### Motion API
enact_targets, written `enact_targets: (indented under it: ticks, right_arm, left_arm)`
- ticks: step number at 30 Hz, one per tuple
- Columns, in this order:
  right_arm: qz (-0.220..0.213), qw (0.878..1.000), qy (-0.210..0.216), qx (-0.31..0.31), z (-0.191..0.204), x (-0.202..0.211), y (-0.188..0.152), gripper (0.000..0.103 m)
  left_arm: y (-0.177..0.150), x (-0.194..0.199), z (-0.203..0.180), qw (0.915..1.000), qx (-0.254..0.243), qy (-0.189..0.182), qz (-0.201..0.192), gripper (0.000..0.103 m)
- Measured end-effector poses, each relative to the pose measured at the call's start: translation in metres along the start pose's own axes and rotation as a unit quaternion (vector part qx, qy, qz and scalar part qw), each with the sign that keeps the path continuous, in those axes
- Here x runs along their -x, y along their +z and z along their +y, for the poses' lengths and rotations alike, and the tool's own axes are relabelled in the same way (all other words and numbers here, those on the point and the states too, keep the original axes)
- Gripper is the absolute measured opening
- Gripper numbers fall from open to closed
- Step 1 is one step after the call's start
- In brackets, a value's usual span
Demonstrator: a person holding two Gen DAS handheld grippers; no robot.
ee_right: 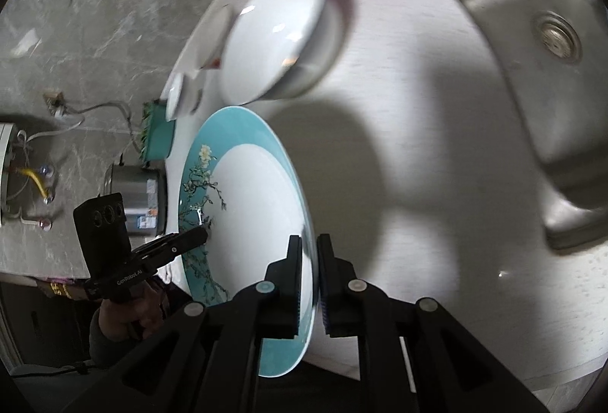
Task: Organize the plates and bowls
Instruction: 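Carry the teal floral plate with both grippers and lower it onto the plate stack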
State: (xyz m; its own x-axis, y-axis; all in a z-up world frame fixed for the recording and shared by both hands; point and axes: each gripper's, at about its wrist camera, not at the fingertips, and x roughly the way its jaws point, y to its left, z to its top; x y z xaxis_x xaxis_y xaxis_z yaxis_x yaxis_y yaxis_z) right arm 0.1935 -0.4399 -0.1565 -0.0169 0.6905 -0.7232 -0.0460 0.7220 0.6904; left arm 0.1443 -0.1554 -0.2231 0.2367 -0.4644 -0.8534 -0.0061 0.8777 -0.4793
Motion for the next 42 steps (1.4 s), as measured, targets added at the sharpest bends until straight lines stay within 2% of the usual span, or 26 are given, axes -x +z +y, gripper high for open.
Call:
enact_targets:
  ticks: [12, 18, 24, 30, 39, 42]
  right_arm:
    - [0.067, 0.995, 0.020, 0.075, 0.110, -0.084, 0.001, 0.015]
    - [0.102, 0.990, 0.021, 0.100, 0.148, -0.131, -0.002, 0.015]
    - [0.121, 0.986, 0.015, 0.110, 0.163, -0.162, -0.004, 0.016]
    - [0.126, 0.986, 0.003, 0.113, 0.168, -0.181, -0.009, 0.016]
    - [0.117, 0.984, -0.036, 0.130, 0.175, -0.194, -0.015, 0.017]
    - [0.110, 0.984, -0.047, 0.133, 0.176, -0.194, -0.016, 0.017]
  left_arm:
    - [-0.061, 0.117, 0.113, 0.9945, 0.077, 0.037, -0.060, 0.010]
    - [-0.082, 0.154, 0.175, 0.9902, 0.108, 0.053, -0.071, 0.010]
    - [-0.102, 0.169, 0.216, 0.9882, 0.119, 0.067, -0.070, 0.012]
    - [-0.112, 0.171, 0.236, 0.9876, 0.124, 0.071, -0.064, 0.014]
    - [-0.121, 0.162, 0.247, 0.9888, 0.107, 0.087, -0.057, 0.016]
    - [-0.113, 0.148, 0.238, 0.9892, 0.102, 0.090, -0.054, 0.017]
